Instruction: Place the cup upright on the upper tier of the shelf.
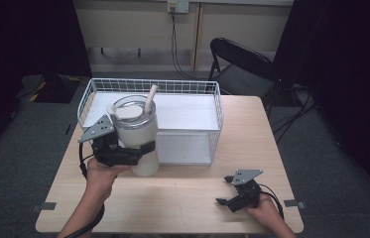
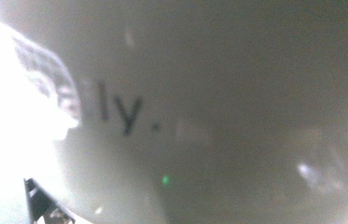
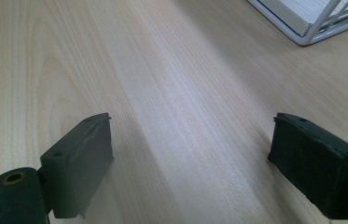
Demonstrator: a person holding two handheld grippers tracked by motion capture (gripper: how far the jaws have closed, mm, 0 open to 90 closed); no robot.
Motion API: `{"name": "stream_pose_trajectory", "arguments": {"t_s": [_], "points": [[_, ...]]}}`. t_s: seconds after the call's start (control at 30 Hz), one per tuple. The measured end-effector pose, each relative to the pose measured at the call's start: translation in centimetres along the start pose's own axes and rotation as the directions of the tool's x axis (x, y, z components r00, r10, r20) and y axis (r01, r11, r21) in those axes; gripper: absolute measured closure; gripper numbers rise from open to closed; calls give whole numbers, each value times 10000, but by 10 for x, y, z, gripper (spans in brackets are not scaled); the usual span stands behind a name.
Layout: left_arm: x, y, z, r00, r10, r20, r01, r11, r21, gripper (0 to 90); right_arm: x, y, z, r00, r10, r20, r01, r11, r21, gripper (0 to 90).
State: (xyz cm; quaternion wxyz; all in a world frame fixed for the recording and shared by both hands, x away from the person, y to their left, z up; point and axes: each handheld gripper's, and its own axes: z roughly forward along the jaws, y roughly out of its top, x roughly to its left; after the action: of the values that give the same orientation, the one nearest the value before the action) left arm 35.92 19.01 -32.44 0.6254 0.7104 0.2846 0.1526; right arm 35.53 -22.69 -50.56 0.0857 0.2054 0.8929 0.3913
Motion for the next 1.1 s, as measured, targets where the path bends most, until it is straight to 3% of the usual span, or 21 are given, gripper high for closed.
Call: {"name": "stream_pose_trajectory", "arguments": {"t_s": [0.07,0.1,0.17,0.27,0.3,1.1], "points": [[0,3,1,9999,-132,-21,132,9999,-82,86,0,0,0,10000,-2,0,2,10000,-1,122],[2,7,0,10000,24,-50,-24,10000,-44,86,0,0,0,10000,0,1,0,10000,1,122],[2,10,1,9999,-111,-96,110,9999,-126,86,0,0,0,10000,1,-1,-1,10000,0,122],[4,16,0,9999,39,-165,-40,9999,-103,86,0,0,0,10000,0,-1,0,10000,-1,122],[4,18,0,9998,-85,-177,82,9998,-178,86,0,0,0,10000,0,0,0,10000,-2,122],[10,60,-7,9979,122,-638,-126,9999,-56,86,0,0,0,10000,-2,10,2,10000,-13,122]]}}
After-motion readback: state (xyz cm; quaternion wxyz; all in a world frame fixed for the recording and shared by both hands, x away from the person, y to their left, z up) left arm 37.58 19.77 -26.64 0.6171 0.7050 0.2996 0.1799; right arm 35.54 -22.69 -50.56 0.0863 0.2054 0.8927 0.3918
